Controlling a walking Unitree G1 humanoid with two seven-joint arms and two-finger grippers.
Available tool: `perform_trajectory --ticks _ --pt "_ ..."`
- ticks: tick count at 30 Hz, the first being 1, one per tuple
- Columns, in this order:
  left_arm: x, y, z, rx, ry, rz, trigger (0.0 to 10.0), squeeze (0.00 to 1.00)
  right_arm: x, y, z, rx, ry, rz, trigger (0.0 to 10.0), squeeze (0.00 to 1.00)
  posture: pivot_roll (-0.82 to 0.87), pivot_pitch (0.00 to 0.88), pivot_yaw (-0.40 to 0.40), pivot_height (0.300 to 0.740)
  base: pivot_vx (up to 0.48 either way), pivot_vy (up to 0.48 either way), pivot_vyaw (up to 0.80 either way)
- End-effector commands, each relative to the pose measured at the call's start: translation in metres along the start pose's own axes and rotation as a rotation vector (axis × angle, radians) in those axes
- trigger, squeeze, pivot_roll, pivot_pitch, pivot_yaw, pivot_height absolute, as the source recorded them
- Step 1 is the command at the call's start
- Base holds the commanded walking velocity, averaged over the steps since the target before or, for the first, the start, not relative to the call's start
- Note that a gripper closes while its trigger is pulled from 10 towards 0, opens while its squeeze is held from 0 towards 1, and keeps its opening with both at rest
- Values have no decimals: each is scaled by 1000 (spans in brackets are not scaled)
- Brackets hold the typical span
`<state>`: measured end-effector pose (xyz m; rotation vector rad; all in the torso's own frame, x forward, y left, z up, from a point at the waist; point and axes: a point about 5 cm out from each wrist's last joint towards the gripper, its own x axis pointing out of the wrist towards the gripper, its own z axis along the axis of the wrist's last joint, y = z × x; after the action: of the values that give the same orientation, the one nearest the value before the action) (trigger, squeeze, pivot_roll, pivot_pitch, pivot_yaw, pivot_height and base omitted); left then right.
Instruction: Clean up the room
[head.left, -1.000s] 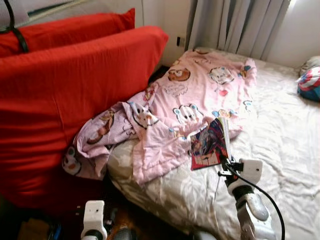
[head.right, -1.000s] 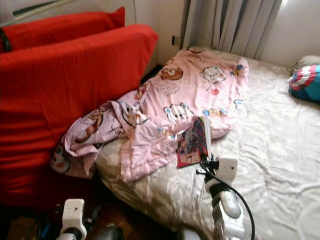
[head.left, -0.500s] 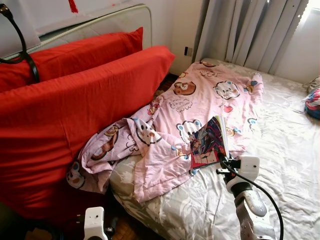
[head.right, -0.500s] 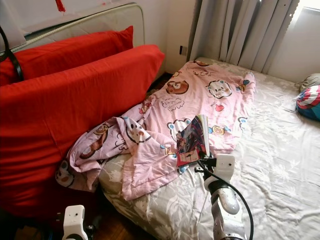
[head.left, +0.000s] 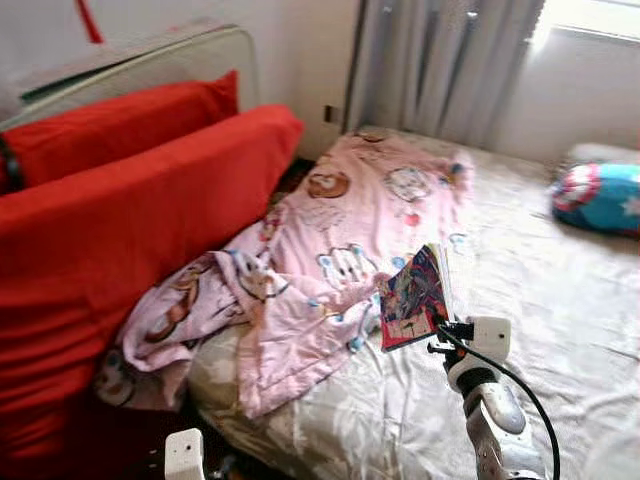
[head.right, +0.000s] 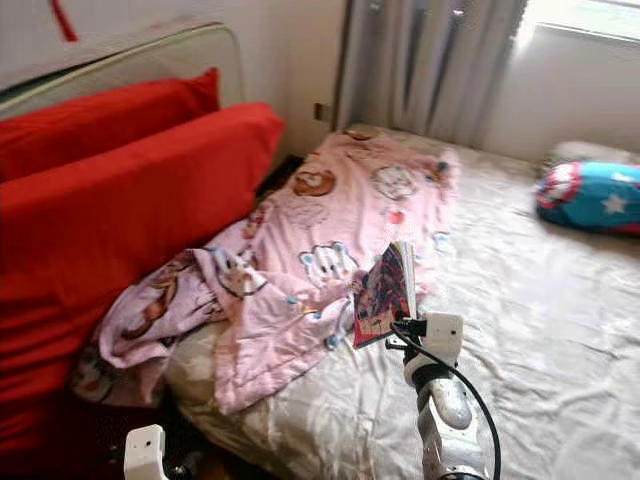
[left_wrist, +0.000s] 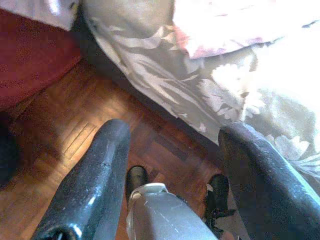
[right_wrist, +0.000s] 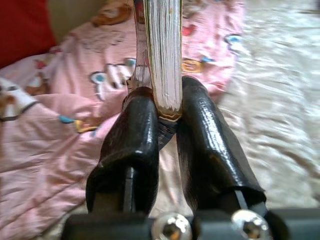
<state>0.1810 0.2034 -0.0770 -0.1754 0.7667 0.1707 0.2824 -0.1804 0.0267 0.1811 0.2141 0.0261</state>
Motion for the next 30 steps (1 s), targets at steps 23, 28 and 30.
perform_trajectory --ticks 23,28,30 --pt "-3 7 -9 16 39 26 10000 0 4 4 3 3 -16 -12 10000 0 8 0 -62 740 0 -114 -730" --pt "-4 8 -10 17 43 29 10000 0 3 4 3 4 -15 -14 10000 0 7 0 -62 740 0 0 -731" --pt "-4 8 -11 19 46 31 10000 0 3 4 3 5 -14 -14 10000 0 7 0 -62 740 0 0 -731"
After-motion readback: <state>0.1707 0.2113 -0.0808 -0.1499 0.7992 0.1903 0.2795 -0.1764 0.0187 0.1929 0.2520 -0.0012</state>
